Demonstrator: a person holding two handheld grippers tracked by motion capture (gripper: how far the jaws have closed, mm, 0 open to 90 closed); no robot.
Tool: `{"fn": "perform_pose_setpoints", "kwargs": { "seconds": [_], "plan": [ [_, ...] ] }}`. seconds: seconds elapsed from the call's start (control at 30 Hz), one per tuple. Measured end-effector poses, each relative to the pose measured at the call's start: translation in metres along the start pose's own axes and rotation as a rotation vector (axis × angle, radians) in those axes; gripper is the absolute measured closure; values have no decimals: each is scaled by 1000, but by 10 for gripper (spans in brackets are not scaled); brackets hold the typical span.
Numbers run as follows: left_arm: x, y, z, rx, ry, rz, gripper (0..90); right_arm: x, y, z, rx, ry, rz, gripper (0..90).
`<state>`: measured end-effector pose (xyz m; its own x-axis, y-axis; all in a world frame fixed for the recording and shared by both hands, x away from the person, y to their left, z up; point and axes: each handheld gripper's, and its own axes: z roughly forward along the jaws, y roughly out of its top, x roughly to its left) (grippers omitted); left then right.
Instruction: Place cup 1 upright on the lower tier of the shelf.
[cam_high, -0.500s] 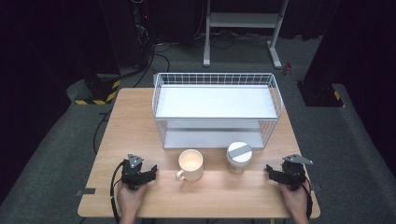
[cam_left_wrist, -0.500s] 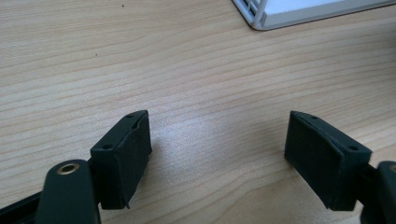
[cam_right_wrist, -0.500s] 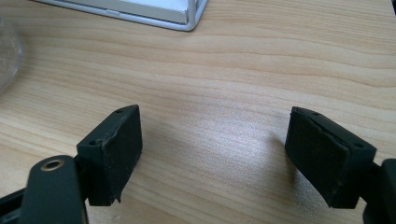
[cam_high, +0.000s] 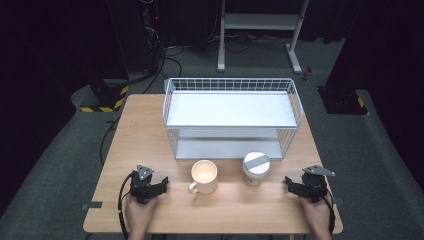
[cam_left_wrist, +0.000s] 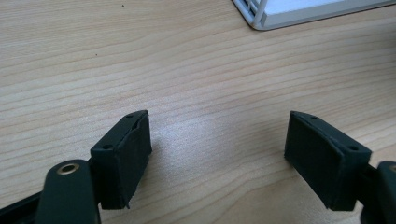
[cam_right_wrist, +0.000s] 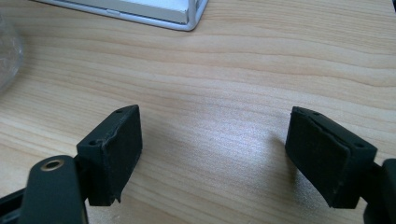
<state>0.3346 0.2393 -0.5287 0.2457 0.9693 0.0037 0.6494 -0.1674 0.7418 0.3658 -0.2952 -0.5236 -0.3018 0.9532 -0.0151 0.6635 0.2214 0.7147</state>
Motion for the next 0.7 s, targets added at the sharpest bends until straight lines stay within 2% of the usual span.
{"fn": "perform_pose_setpoints", "kwargs": {
  "seconds": [0.1,0.3,0.7],
  "plan": [
    [0,0,0,0,0,1,230,1,0,0,9,16,-11,140],
    [0,0,0,0,0,0,230,3,-1,-2,8,31,-19,146],
    [0,0,0,0,0,0,230,18,-7,-9,-34,79,-61,148]
  ]
}}
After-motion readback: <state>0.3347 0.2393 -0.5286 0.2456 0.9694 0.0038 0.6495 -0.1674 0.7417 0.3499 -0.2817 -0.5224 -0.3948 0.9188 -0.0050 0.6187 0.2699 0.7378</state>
